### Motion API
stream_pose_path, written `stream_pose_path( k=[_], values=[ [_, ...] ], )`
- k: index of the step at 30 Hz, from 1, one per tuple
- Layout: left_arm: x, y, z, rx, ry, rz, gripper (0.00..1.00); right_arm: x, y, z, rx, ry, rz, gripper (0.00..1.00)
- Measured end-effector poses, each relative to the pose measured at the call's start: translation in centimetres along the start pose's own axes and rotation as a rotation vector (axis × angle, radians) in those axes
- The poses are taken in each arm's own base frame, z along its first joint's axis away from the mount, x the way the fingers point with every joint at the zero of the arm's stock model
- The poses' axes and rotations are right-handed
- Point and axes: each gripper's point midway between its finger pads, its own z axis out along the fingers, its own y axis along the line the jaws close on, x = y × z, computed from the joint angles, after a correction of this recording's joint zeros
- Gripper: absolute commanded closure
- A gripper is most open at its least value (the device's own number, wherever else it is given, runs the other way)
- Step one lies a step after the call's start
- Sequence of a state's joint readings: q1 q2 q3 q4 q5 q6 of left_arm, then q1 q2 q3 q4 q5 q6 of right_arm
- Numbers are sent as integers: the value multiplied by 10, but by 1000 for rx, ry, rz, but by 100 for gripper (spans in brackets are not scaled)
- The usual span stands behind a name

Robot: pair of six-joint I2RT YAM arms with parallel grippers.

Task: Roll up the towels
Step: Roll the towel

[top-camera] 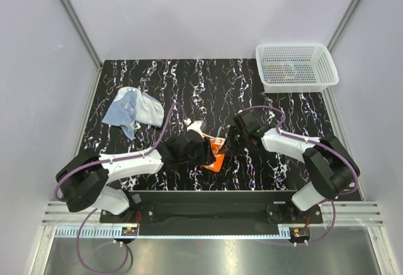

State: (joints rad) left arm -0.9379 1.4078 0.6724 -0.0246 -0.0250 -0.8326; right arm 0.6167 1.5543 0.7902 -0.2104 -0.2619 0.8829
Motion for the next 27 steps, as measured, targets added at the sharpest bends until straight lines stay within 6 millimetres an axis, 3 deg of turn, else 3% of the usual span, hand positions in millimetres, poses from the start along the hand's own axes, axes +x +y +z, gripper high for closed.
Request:
stream_pose_path(
  k=[4,7,10,22,27],
  values=[
    [-5,-16,-11,-76,-71,165,44,2,-3,-7,83,14,-11,80],
    [0,-30,-21,-116,-122,309,37,6,-10,-8,152,34,-10,80],
    [3,-30,-21,-163,-143,385,35,8,-15,-8,191,49,-4,80],
    [35,-37,14,-257,-95,577,34,6,-9,-11,204,55,-7,77],
    [40,-30,25,-299,-86,600,41,6,-9,-11,204,56,-7,76]
  ],
)
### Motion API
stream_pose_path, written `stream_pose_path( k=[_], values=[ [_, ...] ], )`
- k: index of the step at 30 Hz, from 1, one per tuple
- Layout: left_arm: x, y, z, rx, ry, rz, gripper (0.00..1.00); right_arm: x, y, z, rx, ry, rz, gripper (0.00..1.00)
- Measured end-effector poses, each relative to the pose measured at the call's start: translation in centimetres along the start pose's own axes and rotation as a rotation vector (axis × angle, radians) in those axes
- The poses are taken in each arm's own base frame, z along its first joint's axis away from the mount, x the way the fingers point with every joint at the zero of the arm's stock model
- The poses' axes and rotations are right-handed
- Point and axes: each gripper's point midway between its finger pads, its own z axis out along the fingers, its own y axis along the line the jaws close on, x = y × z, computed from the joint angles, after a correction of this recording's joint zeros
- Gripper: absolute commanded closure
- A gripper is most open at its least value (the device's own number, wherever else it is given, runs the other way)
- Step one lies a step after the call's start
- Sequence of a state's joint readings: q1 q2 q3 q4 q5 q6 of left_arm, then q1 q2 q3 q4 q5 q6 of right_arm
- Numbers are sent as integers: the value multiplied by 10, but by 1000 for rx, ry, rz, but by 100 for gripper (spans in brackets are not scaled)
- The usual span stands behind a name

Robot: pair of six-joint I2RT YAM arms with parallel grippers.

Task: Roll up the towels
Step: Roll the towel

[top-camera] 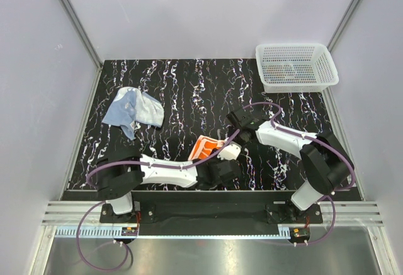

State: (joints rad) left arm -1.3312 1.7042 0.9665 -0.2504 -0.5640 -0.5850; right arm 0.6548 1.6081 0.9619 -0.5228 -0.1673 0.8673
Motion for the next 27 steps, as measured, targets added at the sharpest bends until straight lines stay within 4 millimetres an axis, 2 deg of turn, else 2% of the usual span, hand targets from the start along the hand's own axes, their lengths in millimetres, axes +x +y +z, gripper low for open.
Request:
stream_pose_path(
  k=[5,6,13,17,23,27],
  values=[
    [8,2,7,-27,10,22,58,1,1,0,-5,6,0,75],
    [9,2,8,-30,9,22,65,2,1,0,-6,8,-1,75],
    [7,1,8,-39,-7,15,84,1,5,0,-16,14,-2,70],
    [7,1,8,-34,-11,12,88,1,8,-2,-25,15,-4,62],
    [11,7,2,19,-15,-31,89,-3,16,-8,-23,16,-24,35],
    [12,13,-4,56,-11,-68,90,-15,28,-16,-31,-7,-45,31]
  ],
)
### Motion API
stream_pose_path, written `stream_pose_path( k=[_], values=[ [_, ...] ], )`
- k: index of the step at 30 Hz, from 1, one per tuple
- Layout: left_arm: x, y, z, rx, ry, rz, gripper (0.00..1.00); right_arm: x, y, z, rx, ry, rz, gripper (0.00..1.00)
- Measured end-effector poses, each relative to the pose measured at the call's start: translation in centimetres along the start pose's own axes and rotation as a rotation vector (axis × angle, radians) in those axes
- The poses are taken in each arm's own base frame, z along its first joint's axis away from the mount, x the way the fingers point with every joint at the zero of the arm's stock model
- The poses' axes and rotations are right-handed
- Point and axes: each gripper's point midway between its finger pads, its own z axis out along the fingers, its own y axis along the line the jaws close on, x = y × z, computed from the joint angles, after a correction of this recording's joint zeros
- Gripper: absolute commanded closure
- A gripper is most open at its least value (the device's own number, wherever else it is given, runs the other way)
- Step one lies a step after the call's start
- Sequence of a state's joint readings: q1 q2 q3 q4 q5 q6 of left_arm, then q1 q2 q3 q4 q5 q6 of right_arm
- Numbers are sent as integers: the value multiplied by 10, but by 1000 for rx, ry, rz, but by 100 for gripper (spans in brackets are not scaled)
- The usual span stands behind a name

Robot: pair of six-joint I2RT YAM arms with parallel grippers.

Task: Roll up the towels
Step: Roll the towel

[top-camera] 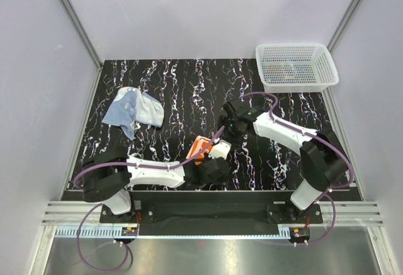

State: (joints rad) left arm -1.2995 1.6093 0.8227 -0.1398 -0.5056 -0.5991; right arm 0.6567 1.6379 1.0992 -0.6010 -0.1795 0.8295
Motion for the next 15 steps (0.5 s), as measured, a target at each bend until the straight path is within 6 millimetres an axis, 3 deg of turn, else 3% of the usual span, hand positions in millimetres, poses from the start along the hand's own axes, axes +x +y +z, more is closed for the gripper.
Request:
stream_pose_path(
  k=[6,11,15],
  values=[
    [0,-3,-3,76,6,-49,90,-37,11,-12,-13,-52,4,26],
    [-1,0,-3,174,16,-157,90,-77,0,-28,-16,-116,47,25],
    [-4,10,-3,236,12,-267,91,-88,-11,-38,-16,-145,66,25]
  ],
)
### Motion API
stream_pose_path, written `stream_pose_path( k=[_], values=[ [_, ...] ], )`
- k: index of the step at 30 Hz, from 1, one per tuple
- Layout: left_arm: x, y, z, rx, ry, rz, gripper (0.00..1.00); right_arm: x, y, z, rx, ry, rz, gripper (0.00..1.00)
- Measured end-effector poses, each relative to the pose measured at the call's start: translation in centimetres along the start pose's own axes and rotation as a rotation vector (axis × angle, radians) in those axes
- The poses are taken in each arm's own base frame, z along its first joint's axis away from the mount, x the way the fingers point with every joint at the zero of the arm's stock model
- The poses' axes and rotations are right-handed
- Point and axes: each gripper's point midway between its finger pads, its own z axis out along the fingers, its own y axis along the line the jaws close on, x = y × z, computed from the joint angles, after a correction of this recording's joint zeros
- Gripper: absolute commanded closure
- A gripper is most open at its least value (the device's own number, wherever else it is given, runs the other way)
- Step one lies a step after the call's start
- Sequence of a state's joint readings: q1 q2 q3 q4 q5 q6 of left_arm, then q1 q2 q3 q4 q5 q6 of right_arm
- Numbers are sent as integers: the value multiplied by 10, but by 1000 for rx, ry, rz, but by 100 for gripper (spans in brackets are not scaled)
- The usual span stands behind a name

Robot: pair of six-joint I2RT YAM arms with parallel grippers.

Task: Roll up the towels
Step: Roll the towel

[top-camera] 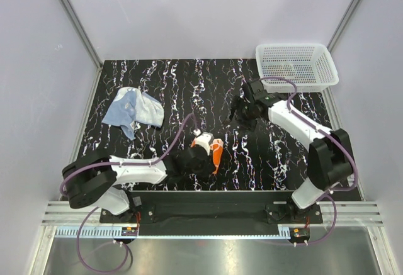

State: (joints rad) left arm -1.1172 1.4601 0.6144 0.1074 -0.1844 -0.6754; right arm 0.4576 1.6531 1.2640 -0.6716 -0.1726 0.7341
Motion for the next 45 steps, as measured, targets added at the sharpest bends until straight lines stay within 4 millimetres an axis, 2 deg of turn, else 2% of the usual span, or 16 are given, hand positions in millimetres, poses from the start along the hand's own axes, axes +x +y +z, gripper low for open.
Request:
stream_pose_path(
  k=[3,7,14,20,24,27,31,33,38,43,45],
  values=[
    [-3,5,-1,58,-2,-85,92,8,2,-10,-70,-18,-13,25],
    [-8,8,-2,144,-6,-193,92,34,4,-14,-212,0,-9,25],
    [-15,3,-4,287,-13,-323,94,83,-13,11,-330,107,55,24],
    [-7,4,1,362,16,-411,95,105,1,20,-430,140,37,26],
    [-9,0,1,396,13,-432,96,119,5,34,-451,163,34,30],
    [-8,2,0,409,14,-451,97,127,4,46,-449,182,45,31],
    [-7,9,-1,417,12,-492,100,131,0,52,-449,189,63,30],
    [-6,11,-1,426,11,-504,100,132,1,52,-458,184,61,29],
    [-6,15,-2,446,3,-542,100,130,3,50,-479,165,55,19],
    [-7,18,-3,462,-5,-569,100,129,4,40,-514,133,45,17],
    [-7,18,-3,467,-9,-574,100,128,6,38,-529,122,41,19]
  ],
)
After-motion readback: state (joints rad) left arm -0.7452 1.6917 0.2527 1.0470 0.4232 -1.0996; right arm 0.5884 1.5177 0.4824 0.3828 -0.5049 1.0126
